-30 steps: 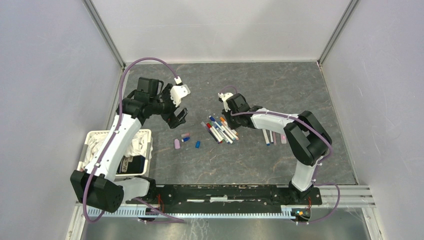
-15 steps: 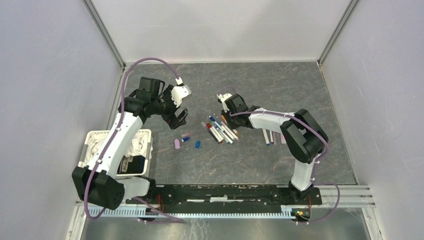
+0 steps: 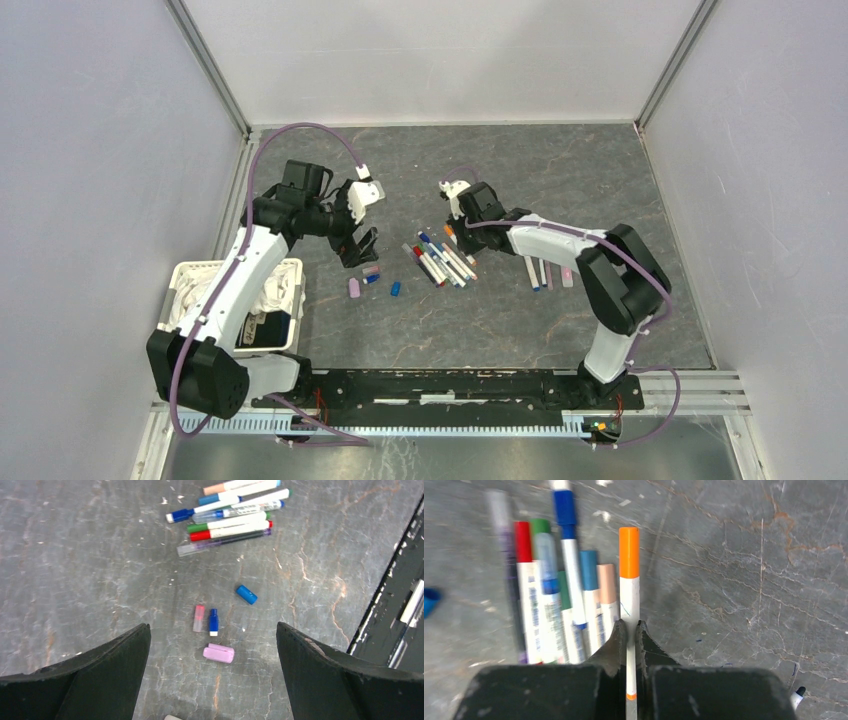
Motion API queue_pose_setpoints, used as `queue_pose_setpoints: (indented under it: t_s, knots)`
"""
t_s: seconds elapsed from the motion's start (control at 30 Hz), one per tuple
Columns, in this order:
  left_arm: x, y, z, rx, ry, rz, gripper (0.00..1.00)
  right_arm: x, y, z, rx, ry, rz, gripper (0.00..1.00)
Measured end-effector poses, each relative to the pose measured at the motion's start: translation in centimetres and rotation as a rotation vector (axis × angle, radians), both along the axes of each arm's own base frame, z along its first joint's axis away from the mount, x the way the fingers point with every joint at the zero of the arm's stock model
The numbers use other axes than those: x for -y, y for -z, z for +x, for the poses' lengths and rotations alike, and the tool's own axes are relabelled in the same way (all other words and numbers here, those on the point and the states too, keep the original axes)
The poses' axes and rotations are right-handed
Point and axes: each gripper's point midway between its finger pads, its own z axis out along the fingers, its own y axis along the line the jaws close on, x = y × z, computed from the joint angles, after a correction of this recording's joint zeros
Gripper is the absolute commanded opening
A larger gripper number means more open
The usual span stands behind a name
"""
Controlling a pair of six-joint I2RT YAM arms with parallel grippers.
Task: Open the pen caps
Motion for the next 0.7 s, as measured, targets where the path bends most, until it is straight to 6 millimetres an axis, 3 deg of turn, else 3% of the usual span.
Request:
queue_pose_setpoints:
  t_s: [0.17, 0.3, 0.5, 0.7]
  knots:
    - [0.3, 1.8, -1.7, -0.039, 0.096, 0.013, 1.0, -2.0, -4.8, -1.3, 0.01, -0.091, 0.148, 0.0]
    - [1.0, 2.9, -2.6, -0.069, 0.183, 0.024, 1.0, -4.5, -8.2, -4.2, -0.04, -0.243, 0.308, 0.0]
    - [2.3, 3.7, -3.8, -0.061, 0.297, 0.041, 1.0, -7.5, -9.9, -10.2, -0.208, -0.475, 0.466, 0.0]
    - [4.0, 3.7, -5.2, -0.054, 0.383, 0.038, 0.96, -9.3, -11.4, -15.0, -0.322, -0.652, 0.563, 0.0]
